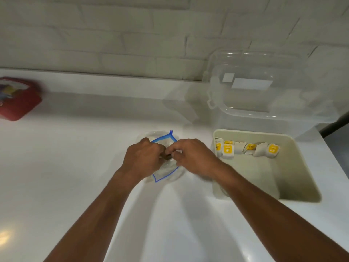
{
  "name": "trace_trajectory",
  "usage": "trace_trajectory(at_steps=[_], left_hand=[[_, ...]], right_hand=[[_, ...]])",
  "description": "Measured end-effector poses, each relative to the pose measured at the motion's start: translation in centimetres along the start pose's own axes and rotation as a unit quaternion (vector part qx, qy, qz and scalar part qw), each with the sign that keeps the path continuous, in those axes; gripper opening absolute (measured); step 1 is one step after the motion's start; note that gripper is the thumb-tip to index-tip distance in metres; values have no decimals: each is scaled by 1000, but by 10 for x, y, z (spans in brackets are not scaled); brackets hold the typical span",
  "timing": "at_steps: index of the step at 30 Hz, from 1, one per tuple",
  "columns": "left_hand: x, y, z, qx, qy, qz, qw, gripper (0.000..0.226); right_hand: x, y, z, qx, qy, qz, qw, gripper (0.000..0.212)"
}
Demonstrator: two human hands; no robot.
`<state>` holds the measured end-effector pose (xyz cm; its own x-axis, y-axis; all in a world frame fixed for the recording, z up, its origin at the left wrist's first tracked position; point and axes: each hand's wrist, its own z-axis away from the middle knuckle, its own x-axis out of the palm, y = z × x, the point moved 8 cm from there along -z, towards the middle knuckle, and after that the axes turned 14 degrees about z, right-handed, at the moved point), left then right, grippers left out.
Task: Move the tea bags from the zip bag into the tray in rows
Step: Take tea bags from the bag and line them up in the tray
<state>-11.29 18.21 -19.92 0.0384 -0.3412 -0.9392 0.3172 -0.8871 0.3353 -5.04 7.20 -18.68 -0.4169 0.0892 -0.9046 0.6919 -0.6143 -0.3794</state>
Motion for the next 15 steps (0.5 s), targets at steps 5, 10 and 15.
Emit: trace_trajectory(at_steps=[5,10,15], left_hand=[[8,-15,0,3,52,1,999,28],[8,-25,-18,-42,76,-42,995,36],[4,-15,-33,-23,92,-83,992,31]], right_hand=[[35,6,-16,62,-23,184,981,30],[26,15,-30,111,8,175,978,34],[29,16,-44,126,11,154,980,50]])
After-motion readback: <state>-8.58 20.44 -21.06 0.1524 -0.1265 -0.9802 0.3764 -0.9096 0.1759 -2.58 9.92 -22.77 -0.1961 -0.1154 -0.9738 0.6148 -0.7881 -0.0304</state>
